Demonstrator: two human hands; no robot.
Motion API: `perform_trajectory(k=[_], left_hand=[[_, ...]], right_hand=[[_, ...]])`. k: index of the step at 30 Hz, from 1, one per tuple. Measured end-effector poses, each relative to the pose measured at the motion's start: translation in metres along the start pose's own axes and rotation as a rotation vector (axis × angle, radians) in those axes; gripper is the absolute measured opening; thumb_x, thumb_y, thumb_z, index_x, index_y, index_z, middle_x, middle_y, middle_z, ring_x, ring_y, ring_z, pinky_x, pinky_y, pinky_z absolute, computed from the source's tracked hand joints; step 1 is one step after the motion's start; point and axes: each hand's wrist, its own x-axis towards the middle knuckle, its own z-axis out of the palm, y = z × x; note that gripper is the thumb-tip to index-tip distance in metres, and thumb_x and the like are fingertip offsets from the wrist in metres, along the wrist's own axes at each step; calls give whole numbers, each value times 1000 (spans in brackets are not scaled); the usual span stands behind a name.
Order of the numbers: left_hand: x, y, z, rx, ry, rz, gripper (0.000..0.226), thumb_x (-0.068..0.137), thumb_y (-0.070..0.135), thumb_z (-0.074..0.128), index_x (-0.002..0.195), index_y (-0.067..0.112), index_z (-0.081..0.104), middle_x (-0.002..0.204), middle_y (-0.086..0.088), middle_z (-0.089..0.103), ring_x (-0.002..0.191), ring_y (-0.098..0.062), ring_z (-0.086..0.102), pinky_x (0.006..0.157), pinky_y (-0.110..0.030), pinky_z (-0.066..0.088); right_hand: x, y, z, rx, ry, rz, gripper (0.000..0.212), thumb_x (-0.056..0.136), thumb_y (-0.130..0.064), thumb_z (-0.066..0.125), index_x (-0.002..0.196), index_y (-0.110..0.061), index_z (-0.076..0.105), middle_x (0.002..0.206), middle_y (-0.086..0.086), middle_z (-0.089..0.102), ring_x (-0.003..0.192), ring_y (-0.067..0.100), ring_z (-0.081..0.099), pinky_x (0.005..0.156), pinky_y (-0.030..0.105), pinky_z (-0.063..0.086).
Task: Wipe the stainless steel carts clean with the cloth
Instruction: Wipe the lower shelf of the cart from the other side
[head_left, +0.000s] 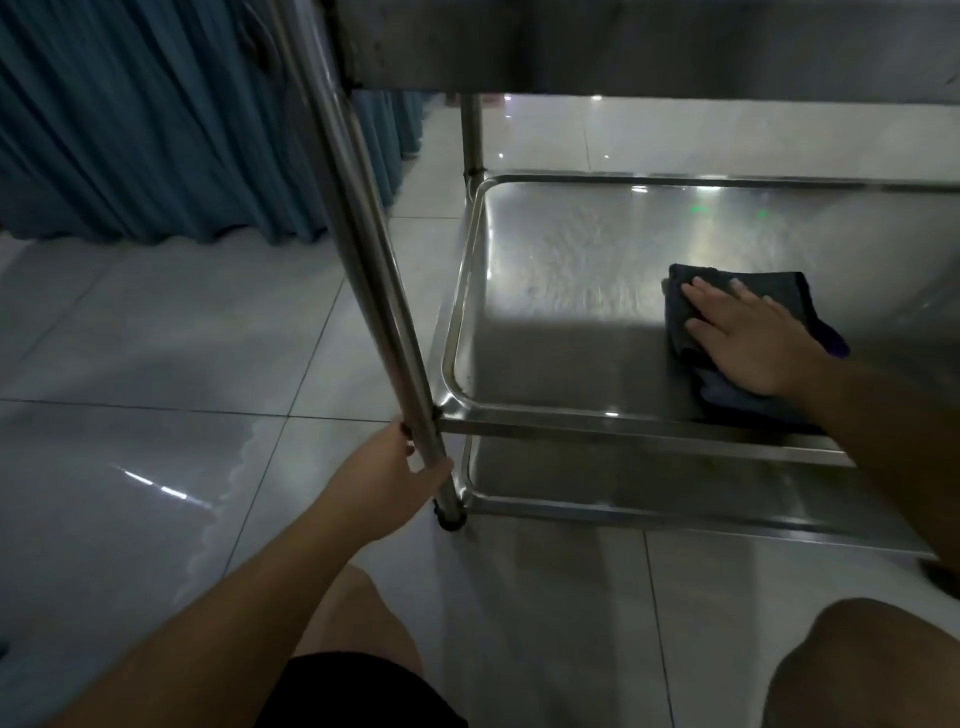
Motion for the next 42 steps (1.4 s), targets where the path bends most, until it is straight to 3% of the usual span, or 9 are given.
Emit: perform_trajectory(k=[5,11,15,17,21,28,33,39,42], left_hand=[[9,-10,17,-173,19,-64,24,101,46,66,122,36,59,112,23,67,100,5,63,66,-8,43],[17,-17,20,-188,7,-38,13,103,44,63,115,40,59,106,27,60,98,2,57,75,-21,44],[21,-23,24,-183,6,-35,14,100,48,66,111,44,59,104,27,60,94,0,61,73,-25,47],[25,-29,29,-175,-20,-29,19,99,47,68,115,46,60,104,27,60,93,-1,62,71,-22,46],[36,-43,40,-160,-76,-30,27,99,39,71,123,46,62,107,25,63,88,-1,62,66,-15,41],[43,-60,54,-169,-154,-111,19,95,41,77,102,47,61,104,18,71,99,0,66,71,-21,46],[39,-64,70,-223,-139,-167,20,94,34,78,109,36,65,109,11,72,101,-6,67,76,-25,50],[38,-76,93,-433,-50,-139,15,96,19,76,110,23,72,105,0,76,102,-15,71,91,-32,53],[42,-81,110,-547,52,-141,23,94,14,77,116,22,74,111,1,76,108,-13,71,95,-29,52]], right_hand=[[-12,-72,8,42,-6,-1,67,105,-58,24,166,-34,10,173,-16,3,160,24,2,128,50,6],[-52,-198,30,79,-49,-328,103,82,-97,9,166,-36,6,172,-19,-1,159,14,-7,126,38,-4],[-82,-197,39,-78,187,-444,76,98,-72,31,160,-29,36,166,-11,35,154,21,28,122,36,19],[-98,-188,43,-68,340,-462,56,102,-52,41,142,-20,61,145,-1,62,132,28,55,108,42,38],[-116,-176,33,-35,503,-546,39,104,-42,48,112,-13,72,101,6,69,91,28,60,81,42,47],[-158,-158,73,-57,143,-895,35,104,-50,42,107,-24,65,92,-5,65,79,17,58,73,36,49],[-136,-115,129,86,-307,-623,32,103,-61,40,114,-36,57,94,-14,59,81,9,54,68,28,45],[-69,-82,180,217,-339,-513,24,101,-62,45,104,-45,62,97,-18,65,82,6,55,75,25,45],[-40,-86,200,324,-32,-513,37,102,-49,58,121,-21,74,114,1,73,96,17,60,97,33,44]])
